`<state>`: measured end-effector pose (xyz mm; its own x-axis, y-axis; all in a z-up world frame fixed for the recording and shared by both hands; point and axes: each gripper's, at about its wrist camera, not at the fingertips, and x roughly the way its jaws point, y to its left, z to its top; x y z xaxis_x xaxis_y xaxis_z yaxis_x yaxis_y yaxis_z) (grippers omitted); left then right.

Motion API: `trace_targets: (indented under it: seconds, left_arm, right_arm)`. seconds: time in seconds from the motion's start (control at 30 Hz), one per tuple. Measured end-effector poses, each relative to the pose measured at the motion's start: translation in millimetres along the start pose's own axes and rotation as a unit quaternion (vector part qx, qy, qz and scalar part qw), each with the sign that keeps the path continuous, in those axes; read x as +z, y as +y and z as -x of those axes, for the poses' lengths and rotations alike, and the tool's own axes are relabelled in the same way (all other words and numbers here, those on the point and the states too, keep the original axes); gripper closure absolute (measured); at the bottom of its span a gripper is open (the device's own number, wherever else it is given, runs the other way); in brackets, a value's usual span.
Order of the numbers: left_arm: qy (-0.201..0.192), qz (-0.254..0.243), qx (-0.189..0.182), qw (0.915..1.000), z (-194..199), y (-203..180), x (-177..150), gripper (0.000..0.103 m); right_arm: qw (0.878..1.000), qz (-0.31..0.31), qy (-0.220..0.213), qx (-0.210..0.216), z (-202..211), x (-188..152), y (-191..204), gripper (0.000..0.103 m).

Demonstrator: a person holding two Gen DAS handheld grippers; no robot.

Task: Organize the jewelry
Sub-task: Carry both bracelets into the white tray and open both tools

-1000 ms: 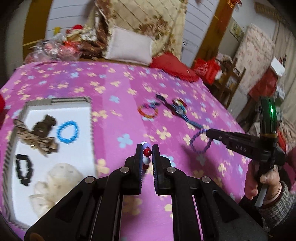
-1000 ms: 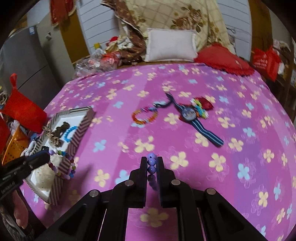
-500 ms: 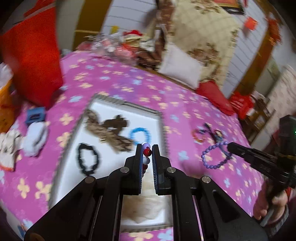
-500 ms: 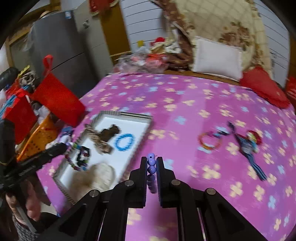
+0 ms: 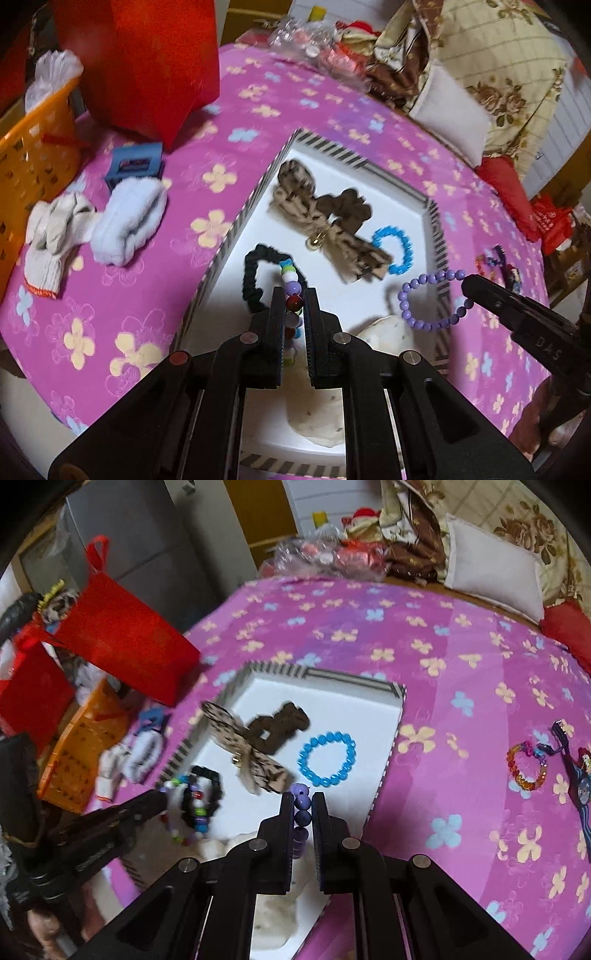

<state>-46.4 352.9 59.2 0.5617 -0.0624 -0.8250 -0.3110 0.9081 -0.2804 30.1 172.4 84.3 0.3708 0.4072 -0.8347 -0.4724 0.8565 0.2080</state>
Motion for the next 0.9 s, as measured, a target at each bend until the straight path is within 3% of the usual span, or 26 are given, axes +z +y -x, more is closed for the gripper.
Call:
trace_targets:
  seconds: [0.17, 0.3, 0.53, 0.57, 0.7, 0.9]
  left_arm:
    - [0.016, -0.004, 0.025, 0.9996, -9.3, -1.9, -1.4, 0.095]
    - [0.031, 0.003, 0.069, 0.9971, -18.4, 4.8, -1.6, 0.095]
    - [0.041, 0.031, 0.063, 0.9967, -16.1, 16.1, -2.7, 0.095]
    - [0.038, 0.032, 0.062, 0.9968, -14.4, 15.3, -1.9, 0.095]
    - [0.023, 0.044, 0.036, 0.9981, -5.7, 16.2, 1.0, 0.088]
    - [-0.002, 0.050, 0.025, 0.9985, 3.6, 13.7, 4.4, 0.085]
  right_arm:
    - [1.000, -0.001, 0.016, -0.021, -17.8, -4.1, -10.7, 0.095]
    - [0.999, 0.002, 0.022, -0.032, -24.4, -5.9, -13.8, 0.095]
    - [0.999, -0.013, 0.031, -0.024, -26.6, -8.1, -17.6, 0.094]
    - [0.999, -0.016, 0.032, -0.022, -26.6, -8.6, -18.2, 0.090]
    - [0.999, -0.024, 0.017, -0.019, -19.8, -10.9, -20.7, 0.061]
    - [0.999, -0.016, -0.010, -0.028, 1.0, -15.7, -19.4, 0.060]
